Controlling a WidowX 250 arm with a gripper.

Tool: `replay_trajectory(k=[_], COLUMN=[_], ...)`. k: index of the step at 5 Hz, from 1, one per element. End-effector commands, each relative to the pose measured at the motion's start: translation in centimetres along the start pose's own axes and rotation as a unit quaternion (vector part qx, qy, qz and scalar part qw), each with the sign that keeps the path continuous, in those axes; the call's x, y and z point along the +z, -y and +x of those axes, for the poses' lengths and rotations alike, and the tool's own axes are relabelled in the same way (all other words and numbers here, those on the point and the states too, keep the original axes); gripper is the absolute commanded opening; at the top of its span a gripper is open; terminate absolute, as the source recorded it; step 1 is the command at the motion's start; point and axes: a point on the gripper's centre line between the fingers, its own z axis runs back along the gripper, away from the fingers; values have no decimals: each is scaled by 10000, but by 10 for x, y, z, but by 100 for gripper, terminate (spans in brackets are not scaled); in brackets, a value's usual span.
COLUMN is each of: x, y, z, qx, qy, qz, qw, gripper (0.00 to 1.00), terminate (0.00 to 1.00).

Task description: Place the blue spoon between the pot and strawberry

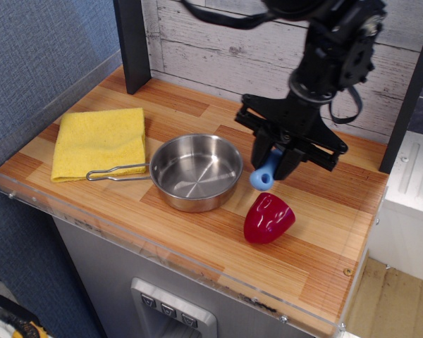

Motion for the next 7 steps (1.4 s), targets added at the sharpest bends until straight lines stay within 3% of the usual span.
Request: replay_trajectory(k=[1, 2, 4, 7], x=[11, 6, -6, -18], y=[-8, -8, -9, -8], z=[-1, -2, 9, 14], qx=[234, 207, 136, 18], qy=[903, 878, 493, 369], qz=[-411, -638, -1541, -1817], qw=[9948, 9939, 9867, 9827], gripper=[0, 0, 0, 0], terminate=[0, 0, 0, 0])
